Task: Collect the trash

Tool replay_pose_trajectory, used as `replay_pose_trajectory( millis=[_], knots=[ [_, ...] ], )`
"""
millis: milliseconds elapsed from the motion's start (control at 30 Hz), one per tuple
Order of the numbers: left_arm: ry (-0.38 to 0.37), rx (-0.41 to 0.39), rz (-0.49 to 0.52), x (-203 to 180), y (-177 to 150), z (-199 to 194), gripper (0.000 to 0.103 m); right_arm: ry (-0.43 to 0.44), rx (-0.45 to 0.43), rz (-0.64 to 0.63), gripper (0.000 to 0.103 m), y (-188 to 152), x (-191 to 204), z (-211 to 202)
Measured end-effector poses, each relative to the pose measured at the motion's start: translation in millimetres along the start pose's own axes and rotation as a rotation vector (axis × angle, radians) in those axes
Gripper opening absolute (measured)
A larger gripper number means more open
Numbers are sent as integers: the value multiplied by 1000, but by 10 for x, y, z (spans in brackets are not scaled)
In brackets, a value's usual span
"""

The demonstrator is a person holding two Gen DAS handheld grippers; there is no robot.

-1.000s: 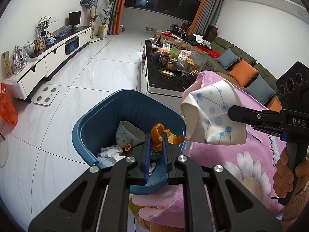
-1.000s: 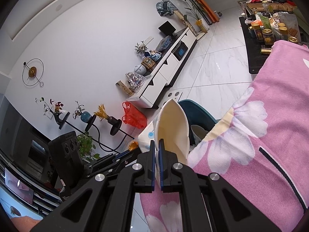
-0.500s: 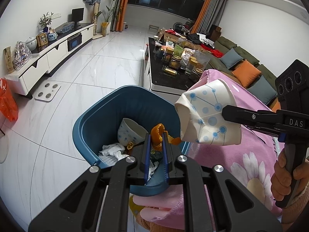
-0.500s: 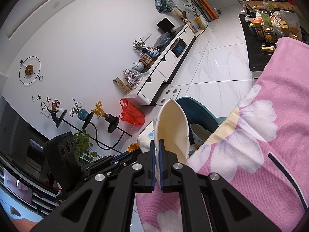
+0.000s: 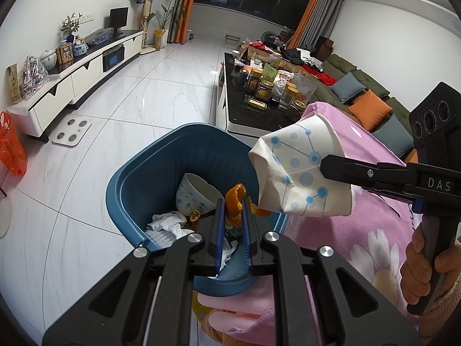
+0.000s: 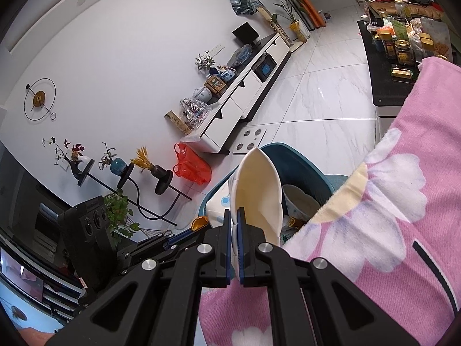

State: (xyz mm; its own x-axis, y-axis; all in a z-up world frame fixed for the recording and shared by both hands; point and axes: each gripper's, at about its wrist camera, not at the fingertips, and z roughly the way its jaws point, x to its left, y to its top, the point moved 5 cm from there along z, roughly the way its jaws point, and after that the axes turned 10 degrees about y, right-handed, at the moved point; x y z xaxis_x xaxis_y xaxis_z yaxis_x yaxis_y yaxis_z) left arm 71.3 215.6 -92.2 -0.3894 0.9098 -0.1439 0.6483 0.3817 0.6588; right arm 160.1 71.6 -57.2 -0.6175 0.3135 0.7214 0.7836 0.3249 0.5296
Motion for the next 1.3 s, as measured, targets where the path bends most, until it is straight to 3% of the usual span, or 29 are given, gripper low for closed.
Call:
replay_pose_trajectory(
  millis=[367,433,500,633,733,933,1000,1133,1200,1267,1300],
  knots=[
    [4,26,-10,1,2,126,14,-69,35,-18,7,58,11,290],
    [2,35,-15,13,-6,157,18,-81,38,-17,9,66,-5,323],
    [8,36,-22,22,-9,174,37,-81,40,-15,10,70,-1,343],
    [19,32,-27,50,-21,181,44,-93,33,-18,27,56,-27,317],
    [20,27,-26,60,-32,155,45,-86,27,-12,28,29,-38,248],
    [22,-51,6,44,-62,-94,62,-95,-11,-55,40,-53,12,-52],
    [12,-96,23,-8,-58,-242,72,-113,-34,-87,46,-115,64,-202],
    [-18,-182,64,-176,-66,-502,84,-155,-87,-150,63,-270,138,-523],
    [-32,-228,75,-263,-104,-645,99,-189,-125,-181,72,-374,168,-721],
    [-58,-248,79,-388,-152,-754,98,-228,-161,-213,86,-485,188,-935],
    [-74,-248,86,-480,-188,-782,98,-244,-178,-229,88,-536,203,-1026]
  ],
)
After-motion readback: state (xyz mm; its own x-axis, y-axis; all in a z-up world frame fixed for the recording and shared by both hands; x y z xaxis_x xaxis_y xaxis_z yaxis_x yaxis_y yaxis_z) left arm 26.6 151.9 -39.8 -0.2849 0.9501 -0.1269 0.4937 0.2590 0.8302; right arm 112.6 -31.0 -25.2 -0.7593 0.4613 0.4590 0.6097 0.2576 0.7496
